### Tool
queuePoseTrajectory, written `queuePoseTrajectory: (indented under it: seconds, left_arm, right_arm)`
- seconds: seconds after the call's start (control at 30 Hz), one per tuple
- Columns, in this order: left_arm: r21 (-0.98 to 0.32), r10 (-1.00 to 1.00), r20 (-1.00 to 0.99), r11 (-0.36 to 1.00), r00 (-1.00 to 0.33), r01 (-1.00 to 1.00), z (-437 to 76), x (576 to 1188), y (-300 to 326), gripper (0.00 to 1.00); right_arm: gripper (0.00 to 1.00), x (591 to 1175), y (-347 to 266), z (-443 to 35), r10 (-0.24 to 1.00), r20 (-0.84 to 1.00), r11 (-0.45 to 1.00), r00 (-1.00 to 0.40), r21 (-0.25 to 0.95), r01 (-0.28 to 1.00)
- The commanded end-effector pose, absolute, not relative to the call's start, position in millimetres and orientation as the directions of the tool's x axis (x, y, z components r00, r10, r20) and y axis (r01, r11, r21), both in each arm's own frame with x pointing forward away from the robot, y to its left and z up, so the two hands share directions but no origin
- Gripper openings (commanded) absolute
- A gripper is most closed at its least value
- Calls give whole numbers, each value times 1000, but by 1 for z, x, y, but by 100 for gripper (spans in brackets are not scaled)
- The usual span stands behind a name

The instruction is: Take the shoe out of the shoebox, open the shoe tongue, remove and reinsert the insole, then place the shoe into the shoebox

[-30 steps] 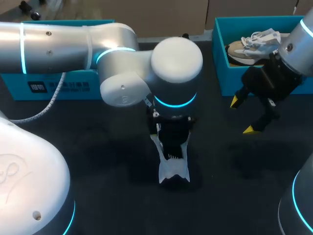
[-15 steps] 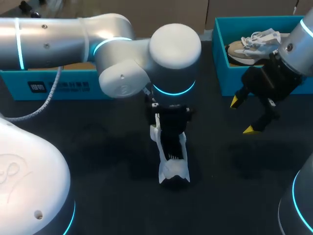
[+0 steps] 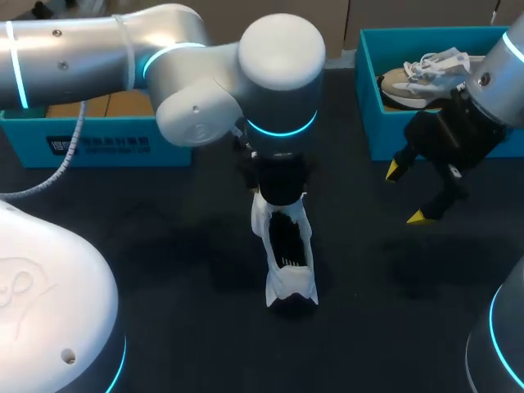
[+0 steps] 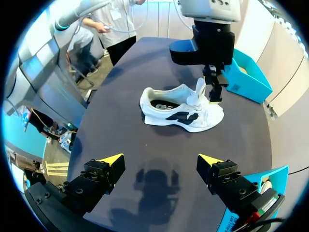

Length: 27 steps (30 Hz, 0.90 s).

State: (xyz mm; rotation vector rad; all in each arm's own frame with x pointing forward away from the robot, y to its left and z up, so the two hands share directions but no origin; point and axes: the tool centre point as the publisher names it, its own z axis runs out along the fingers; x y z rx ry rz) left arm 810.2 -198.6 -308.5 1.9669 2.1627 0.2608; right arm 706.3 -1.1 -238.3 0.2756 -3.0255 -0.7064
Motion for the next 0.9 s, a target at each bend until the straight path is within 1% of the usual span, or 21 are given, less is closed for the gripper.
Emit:
queuePoseTrajectory:
  seconds: [0.03,0.07,0.13,0.17,0.27,0.33,0.4,0.47,0.63,0.77,0.9]
  left_arm:
    - [254,996,-27,84,-80,963,-312,816,-204,40]
    - [255,997,-25,82,-78,963,-313,816,-205,34]
    - [255,998,-19,69,-67,965,-314,814,-206,32]
    - [253,998,-17,65,-62,965,-315,813,-206,29]
    - [249,998,-10,55,-54,967,-318,811,-206,25]
    - [247,998,-8,55,-54,968,-319,810,-206,20]
    - [246,999,-3,52,-53,968,-321,808,-205,18]
    - [249,999,0,49,-51,967,-322,805,-204,19]
    - [231,999,-3,45,-46,972,-323,798,-200,25]
    - [208,999,-10,48,-47,977,-326,794,-198,28]
    - [187,999,-14,44,-42,981,-330,786,-199,27]
  right_arm:
    - [100,706,0,-239,-177,-18,883,-984,439,-167]
    - [100,706,0,-239,-177,-18,883,-984,439,-167]
    - [100,706,0,-239,-177,-18,883,-984,439,-167]
    - [100,706,0,-239,-177,-18,883,-984,439,-167]
    - [100,706,0,-239,-177,-18,883,-984,439,-167]
    - [100,706,0,-239,-177,-18,883,-984,439,-167]
    - [100,706,0,-239,-177,-18,883,-984,439,-167]
    - [100,706,0,-239,-177,-18,883,-984,439,-167]
    - [100,706,0,-239,-177,-18,883,-984,439,-167]
    - [100,706,0,-239,-177,-18,883,-984,439,-167]
    - [100,706,0,-239,-177,-18,883,-984,439,-167]
